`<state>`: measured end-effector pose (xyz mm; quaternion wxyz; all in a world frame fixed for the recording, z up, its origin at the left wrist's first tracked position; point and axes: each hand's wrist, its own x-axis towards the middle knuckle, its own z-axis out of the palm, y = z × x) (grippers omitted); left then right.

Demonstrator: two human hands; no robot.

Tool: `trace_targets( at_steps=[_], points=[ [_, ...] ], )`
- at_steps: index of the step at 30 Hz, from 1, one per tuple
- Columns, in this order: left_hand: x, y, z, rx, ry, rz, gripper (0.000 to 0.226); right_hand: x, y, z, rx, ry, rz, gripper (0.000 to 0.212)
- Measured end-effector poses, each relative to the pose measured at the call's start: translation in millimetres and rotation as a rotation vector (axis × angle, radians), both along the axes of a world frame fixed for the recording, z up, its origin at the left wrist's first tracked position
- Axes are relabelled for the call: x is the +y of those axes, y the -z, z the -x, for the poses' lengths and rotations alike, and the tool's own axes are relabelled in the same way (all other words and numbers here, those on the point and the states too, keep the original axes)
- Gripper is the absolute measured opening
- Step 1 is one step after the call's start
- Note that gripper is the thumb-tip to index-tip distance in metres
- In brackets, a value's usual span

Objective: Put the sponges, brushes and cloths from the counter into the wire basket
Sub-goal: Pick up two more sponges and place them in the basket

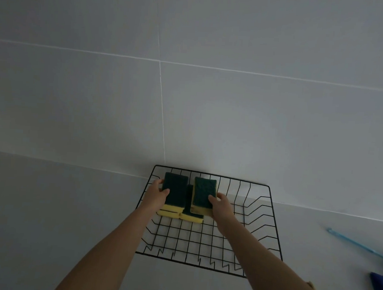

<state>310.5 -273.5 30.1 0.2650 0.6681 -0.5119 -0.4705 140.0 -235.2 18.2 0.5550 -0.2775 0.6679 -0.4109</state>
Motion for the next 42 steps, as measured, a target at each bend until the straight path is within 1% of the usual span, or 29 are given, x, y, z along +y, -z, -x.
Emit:
trace_targets(
  at_steps=[5, 11, 18, 20, 23, 30, 32, 34, 36, 38, 40, 42],
  points=[
    [-9.6, 9.6, -0.5, -0.041, 0.028, -0.004, 0.041, -8.1, 6.4, -14.4, 0.024, -0.040, -0.009, 0.036],
    [-15.7, 16.8, -3.5, -0.114, 0.045, 0.028, 0.039, -12.4, 13.0, -22.5, 0.168, -0.125, 0.007, 0.031],
    [-12.2, 21.3, -2.5, -0.257, 0.064, 0.175, 0.030, -14.3, 16.6, -24.3, 0.254, -0.231, 0.025, 0.033],
    [-11.5, 20.2, -2.2, -0.281, 0.058, 0.201, 0.032, -14.4, 17.8, -24.0, 0.280, -0.259, 0.019, 0.035],
    [-11.5, 16.8, -2.5, -0.286, 0.067, 0.199, 0.040, -14.0, 17.6, -23.1, 0.280, -0.288, 0.007, 0.036],
    [-13.7, 12.3, -5.3, -0.304, 0.133, 0.147, 0.046, -15.4, 12.7, -19.6, 0.290, -0.368, -0.001, 0.040],
    [-12.5, 11.1, -4.5, -0.313, 0.159, 0.145, 0.046, -13.9, 11.1, -18.8, 0.279, -0.371, 0.009, 0.040],
    [-10.0, 9.6, -4.0, -0.308, 0.161, 0.162, 0.040, -10.4, 6.9, -18.3, 0.271, -0.370, 0.023, 0.041],
    [-7.1, 8.5, -4.3, -0.304, 0.159, 0.189, 0.037, -6.3, 2.9, -16.1, 0.266, -0.372, 0.034, 0.046],
    [-2.4, 5.8, -4.0, -0.311, 0.179, 0.209, 0.041, -0.5, -1.5, -13.1, 0.275, -0.384, 0.047, 0.058],
    [5.4, -0.5, -1.0, -0.346, 0.224, 0.214, 0.049, 6.7, -8.0, -9.2, 0.342, -0.425, 0.079, 0.065],
    [13.5, -5.5, 4.2, -0.431, 0.273, 0.233, 0.055, 14.5, -14.2, -3.4, 0.479, -0.464, 0.129, 0.064]
  ],
)
